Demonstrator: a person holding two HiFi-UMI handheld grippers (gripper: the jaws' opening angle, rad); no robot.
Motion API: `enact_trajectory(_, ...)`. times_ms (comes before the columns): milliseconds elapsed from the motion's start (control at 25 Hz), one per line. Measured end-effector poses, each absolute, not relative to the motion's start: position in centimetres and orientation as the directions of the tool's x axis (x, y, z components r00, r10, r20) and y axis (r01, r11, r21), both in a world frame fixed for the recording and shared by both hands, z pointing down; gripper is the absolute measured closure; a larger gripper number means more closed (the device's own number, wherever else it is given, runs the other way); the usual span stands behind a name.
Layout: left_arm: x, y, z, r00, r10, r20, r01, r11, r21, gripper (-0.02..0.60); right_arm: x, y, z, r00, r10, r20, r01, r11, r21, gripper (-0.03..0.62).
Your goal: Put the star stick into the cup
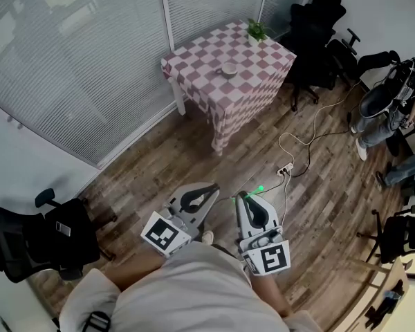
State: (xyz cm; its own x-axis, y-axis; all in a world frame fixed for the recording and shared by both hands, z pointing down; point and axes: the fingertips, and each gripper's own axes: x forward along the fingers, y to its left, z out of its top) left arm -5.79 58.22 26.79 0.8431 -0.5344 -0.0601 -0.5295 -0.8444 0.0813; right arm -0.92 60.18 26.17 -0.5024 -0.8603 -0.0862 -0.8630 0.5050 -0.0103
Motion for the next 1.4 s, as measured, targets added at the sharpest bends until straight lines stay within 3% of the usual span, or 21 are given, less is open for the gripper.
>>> enact_trajectory(1400, -7.4, 34.7, 27.0, 0.868, -0.491, -0.071, -0.483, -0.869, 0.107, 0.538, -2.6, 37.0, 26.0, -0.461, -0.885, -0.064, -0.887, 0.462, 0.005, 0.556)
